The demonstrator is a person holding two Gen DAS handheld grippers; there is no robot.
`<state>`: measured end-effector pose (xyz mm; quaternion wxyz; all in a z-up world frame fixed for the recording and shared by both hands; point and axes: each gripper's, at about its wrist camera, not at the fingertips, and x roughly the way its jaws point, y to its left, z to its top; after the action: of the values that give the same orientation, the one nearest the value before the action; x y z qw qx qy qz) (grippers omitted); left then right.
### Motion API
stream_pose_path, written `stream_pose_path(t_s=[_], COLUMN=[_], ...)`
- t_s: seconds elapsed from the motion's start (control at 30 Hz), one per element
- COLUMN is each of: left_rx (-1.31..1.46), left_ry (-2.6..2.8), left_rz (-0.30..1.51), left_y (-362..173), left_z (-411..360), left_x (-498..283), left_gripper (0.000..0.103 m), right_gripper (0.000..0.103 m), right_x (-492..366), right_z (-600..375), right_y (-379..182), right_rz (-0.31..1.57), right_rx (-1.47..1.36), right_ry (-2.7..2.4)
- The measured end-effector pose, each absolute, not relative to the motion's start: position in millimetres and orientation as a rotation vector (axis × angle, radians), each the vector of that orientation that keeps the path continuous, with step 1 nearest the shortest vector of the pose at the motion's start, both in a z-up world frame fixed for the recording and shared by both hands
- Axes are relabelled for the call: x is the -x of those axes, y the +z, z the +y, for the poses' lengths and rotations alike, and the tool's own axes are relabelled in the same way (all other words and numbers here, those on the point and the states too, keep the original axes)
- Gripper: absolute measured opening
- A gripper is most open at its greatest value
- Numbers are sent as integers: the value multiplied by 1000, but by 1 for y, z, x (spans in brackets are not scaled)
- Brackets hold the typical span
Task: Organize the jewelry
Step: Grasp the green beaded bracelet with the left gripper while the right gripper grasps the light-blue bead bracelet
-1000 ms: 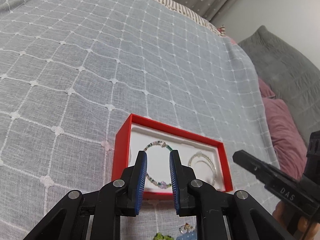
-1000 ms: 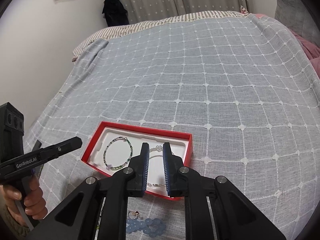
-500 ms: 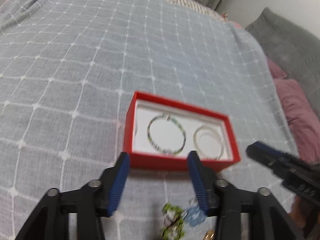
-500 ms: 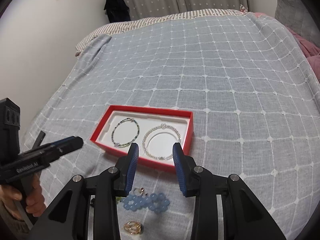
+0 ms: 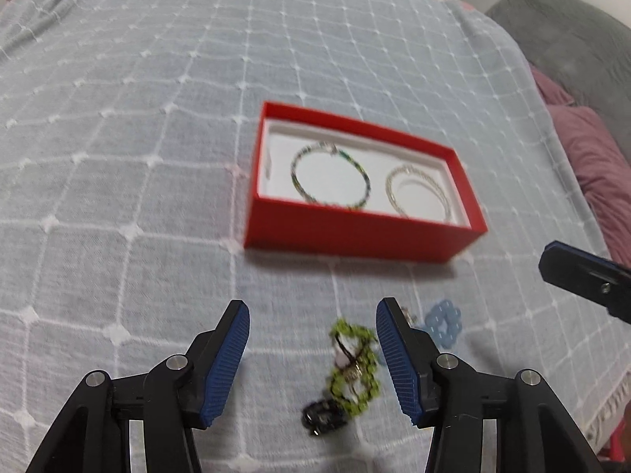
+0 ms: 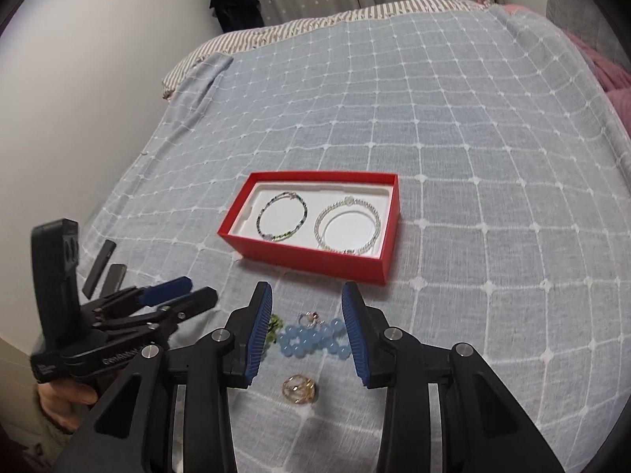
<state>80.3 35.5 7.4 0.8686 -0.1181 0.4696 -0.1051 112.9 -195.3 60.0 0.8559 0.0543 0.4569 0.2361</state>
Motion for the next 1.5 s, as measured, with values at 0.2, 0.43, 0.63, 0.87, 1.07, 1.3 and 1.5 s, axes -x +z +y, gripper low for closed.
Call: stream_pose_path(t_s=[0.2,0.43,0.63,0.87,1.07,1.3,1.5], left_rx=[239,176,174,185,198,204,192], left_ry=[-209,-226,-261,-279,-293,-292,-285], left_rz=[1014,1033,1026,1066,1091,1110,1129], left_y=[0,-8,-6,-15,-20,-26,-33], left_z=[29,13,11,8,7,5,2], left_x=[-77,-71,-69,-70,-71,-72,-75], left_gripper=[57,57,50,40,35,28,13], right_gripper=[39,40,40,40,40,40,40], right_x=[-109,-108,-114,-115,-118,-121,-123], right_z=[-196,-201,-207,-201,-201,-195,-193], right_y=[54,37,29,22,11,-1,-7], right_rz=[1017,1068,1088,1119,1162,1191,1189], right_rx=[-130,-127,-154,-147,-160,-168,-163], right_ry=[488,442,408,423,418,418,406])
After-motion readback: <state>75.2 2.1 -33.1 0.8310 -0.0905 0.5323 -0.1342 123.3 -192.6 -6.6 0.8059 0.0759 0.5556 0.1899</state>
